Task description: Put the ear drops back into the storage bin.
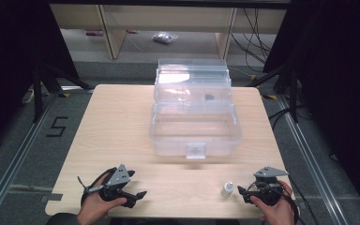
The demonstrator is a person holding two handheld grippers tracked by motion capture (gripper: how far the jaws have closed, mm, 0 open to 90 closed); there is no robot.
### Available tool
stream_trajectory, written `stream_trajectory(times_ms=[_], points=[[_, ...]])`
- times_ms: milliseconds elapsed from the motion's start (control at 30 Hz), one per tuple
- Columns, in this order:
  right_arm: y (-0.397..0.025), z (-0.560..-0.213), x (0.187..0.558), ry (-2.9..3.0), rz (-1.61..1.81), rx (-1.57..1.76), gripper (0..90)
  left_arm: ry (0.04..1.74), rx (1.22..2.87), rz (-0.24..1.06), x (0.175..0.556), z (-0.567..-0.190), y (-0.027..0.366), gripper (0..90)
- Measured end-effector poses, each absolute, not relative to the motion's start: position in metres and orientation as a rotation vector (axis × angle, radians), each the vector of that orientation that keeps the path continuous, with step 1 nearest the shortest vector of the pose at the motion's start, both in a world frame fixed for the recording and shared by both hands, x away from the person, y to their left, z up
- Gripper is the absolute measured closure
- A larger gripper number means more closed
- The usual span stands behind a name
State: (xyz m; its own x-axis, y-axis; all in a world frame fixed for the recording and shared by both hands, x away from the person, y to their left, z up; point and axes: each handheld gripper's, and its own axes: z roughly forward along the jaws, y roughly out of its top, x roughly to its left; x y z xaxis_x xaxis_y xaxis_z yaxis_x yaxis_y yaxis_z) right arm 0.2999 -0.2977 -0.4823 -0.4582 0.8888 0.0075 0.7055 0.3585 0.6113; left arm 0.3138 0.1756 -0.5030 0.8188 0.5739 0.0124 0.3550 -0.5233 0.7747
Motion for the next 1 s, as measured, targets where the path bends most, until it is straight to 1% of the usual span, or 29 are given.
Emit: stream_trajectory(times_ms=[133, 167, 267, 333, 500, 567, 667, 1000], points=[[-0.296, -0.484, 0.301, 2.305, 0.799, 1.41, 19.6, 0.657, 2.183, 0.341, 0.314, -0.502, 0.176, 15.0], [-0.297, -0.485, 0.301, 2.326, 0.786, 1.37, 19.3, 0.657, 2.183, 0.341, 0.314, -0.502, 0.176, 15.0], [-0.295, -0.483, 0.3, 2.317, 0.79, 1.402, 19.2, 0.677, 2.173, 0.333, 0.314, -0.503, 0.176, 15.0], [-0.296, -0.482, 0.3, 2.318, 0.785, 1.366, 16.8, 0.681, 2.169, 0.335, 0.314, -0.503, 0.175, 15.0], [-0.293, -0.478, 0.297, 2.339, 0.75, 1.372, 16.0, 0.681, 2.172, 0.342, 0.314, -0.503, 0.175, 15.0], [-0.293, -0.477, 0.297, 2.343, 0.75, 1.367, 16.0, 0.69, 2.153, 0.337, 0.313, -0.504, 0.174, 15.0], [-0.289, -0.474, 0.294, 2.369, 0.734, 1.346, 16.4, 0.66, 2.178, 0.343, 0.314, -0.503, 0.176, 15.0], [-0.284, -0.469, 0.29, 2.4, 0.702, 1.303, 17.0, 0.659, 2.188, 0.354, 0.315, -0.503, 0.176, 15.0]])
